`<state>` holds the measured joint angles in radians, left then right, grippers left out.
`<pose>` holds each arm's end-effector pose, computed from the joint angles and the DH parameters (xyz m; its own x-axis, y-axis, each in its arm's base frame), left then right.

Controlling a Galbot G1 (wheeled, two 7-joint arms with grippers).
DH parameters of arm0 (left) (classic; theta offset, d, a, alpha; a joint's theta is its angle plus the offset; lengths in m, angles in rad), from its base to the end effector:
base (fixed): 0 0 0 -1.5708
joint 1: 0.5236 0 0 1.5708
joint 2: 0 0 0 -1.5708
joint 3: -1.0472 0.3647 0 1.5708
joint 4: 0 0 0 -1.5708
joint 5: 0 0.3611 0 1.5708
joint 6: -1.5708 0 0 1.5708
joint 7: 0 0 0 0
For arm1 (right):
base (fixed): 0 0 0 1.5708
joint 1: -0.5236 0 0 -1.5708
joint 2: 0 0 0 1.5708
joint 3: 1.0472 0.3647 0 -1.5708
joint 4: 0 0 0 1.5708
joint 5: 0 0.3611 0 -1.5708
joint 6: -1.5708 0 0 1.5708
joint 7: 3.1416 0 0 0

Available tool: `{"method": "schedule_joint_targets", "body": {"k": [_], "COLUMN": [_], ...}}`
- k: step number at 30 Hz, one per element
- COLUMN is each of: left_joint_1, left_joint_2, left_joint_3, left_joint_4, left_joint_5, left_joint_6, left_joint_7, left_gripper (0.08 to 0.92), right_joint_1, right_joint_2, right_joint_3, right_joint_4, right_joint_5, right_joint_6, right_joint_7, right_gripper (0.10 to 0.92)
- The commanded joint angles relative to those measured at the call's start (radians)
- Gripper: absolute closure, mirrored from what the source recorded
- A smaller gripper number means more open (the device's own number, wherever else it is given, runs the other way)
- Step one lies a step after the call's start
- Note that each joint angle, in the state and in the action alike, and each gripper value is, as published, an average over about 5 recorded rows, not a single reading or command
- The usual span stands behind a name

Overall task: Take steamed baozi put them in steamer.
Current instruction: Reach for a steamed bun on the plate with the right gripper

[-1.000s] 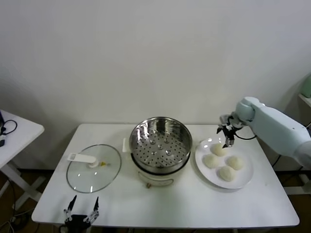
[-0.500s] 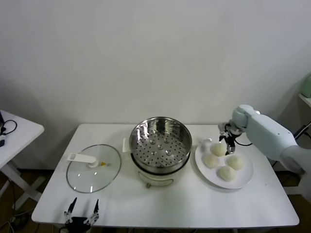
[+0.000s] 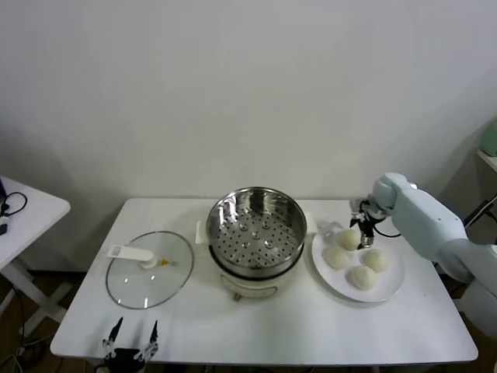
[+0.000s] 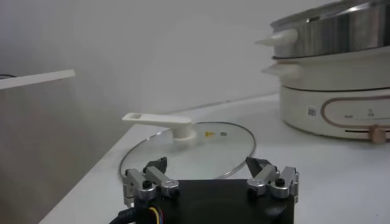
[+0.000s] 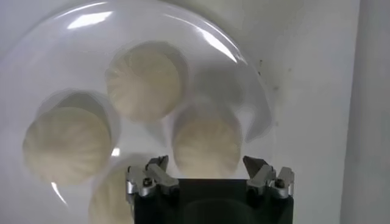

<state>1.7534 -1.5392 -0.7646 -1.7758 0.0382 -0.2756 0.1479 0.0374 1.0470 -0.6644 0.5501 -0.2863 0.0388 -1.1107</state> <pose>0.0741 0.0935 -0.4422 -0.9715 -0.0423 0.2331 0.0001 0.9839 0.1790 0.6253 -0.1847 -0.2507 -0.1701 -0.0529 0.9840 -0.9853 -0.0098 -0.1708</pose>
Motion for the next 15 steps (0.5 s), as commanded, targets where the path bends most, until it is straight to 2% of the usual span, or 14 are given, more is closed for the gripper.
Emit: {"method": "schedule_joint_targets", "body": {"k": [1,4,11,15], "left_joint_1": [0.001,0.001,-0.003,-0.002], "left_joint_2": [0.000,0.000,0.000,-0.001], "left_joint_3": [0.000,-0.001,-0.002,-0.003], "left_joint_4": [0.002,0.003,0.005,0.005], "left_joint_5": [0.003,0.004,0.005,0.006], "left_joint_6": [0.000,0.000,-0.002,-0.003], "left_joint_7": [-0.002,-0.004,-0.006,-0.006], "left_gripper": [0.177,0.177,0.177,0.177], "right_joint_1": [-0.011,-0.012,-0.006,0.008], "right_joint_2": [0.009,0.010,0.008,-0.009], "right_joint_3": [0.045,0.049,0.052,0.031], "right_joint_4": [-0.020,-0.023,-0.020,0.004], "right_joint_5": [-0.012,-0.013,-0.009,0.005], "right_joint_6": [0.001,0.000,0.000,0.002], "right_joint_7": [0.003,0.005,0.005,0.003], "right_gripper": [0.211,0.260,0.448,0.485]}}
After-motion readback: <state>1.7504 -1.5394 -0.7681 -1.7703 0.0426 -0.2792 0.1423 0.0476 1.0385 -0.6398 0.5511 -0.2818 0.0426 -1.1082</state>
